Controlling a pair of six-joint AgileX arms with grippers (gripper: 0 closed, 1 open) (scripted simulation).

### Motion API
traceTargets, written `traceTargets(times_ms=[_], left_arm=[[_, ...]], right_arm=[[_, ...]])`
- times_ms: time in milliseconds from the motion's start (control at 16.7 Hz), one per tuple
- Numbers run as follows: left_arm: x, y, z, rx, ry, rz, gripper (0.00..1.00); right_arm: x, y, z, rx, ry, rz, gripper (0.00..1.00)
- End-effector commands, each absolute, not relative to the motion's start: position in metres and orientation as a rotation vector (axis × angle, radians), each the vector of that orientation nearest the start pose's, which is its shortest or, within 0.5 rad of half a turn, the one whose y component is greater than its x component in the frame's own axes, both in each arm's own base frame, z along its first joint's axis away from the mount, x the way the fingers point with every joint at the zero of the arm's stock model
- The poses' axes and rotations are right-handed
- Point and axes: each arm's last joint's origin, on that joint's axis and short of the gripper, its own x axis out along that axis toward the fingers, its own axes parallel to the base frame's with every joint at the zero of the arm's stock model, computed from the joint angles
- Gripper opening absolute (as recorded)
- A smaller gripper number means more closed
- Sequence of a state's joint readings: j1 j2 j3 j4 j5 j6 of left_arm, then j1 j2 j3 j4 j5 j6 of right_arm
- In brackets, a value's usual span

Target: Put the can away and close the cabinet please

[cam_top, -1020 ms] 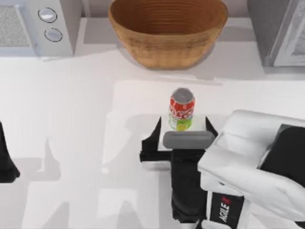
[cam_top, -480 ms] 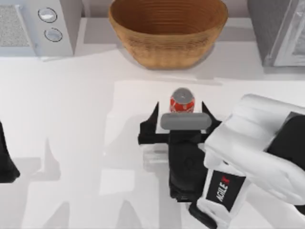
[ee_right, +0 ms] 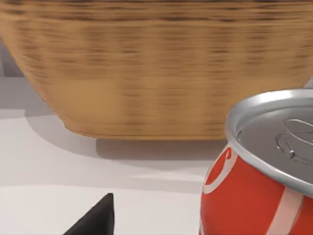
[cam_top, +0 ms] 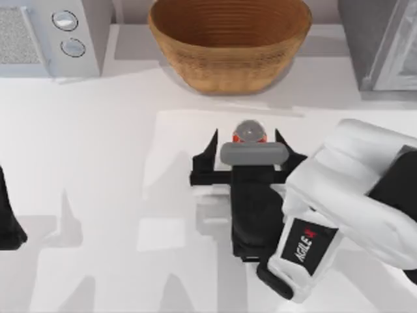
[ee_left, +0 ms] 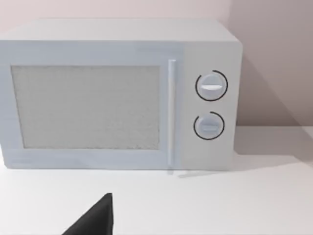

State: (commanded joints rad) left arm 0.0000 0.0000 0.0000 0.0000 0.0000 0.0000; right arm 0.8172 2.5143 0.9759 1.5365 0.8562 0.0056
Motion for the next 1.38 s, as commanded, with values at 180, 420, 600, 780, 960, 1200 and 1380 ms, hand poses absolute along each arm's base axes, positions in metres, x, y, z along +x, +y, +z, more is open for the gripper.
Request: traceTargets(times_ms=[180,420,600,780,960,1200,1380], left_arm=[[0.1057,-0.0012,0.16,0.0,0.0,0.0,1.0],[0.1057,-0.0012,0.16,0.0,0.0,0.0,1.0],[0.1057,-0.0012,0.16,0.0,0.0,0.0,1.0],[0.1057,-0.0012,0.16,0.0,0.0,0.0,1.0],[0.1057,-0.0012,0.16,0.0,0.0,0.0,1.0],[0.1057,-0.0012,0.16,0.0,0.0,0.0,1.0],[0.1057,-0.0012,0.16,0.0,0.0,0.0,1.0]], right_arm=[[0.2848,0.275,0.0111,-0.002,-0.006,-0.01,0.7],[0.2848,0.275,0.0111,-0.002,-0.006,-0.01,0.4],[0.2848,0.275,0.0111,-0.002,-0.006,-0.01,0.17],[0.2848,0.275,0.0111,-0.002,-0.006,-0.01,0.0],[0.2848,0.275,0.0111,-0.002,-0.006,-0.01,0.0],[0.2848,0.275,0.0111,-0.002,-0.006,-0.01,0.0],[0.2847,0.2766,0.0155,0.001,-0.007,-0.006,0.0]])
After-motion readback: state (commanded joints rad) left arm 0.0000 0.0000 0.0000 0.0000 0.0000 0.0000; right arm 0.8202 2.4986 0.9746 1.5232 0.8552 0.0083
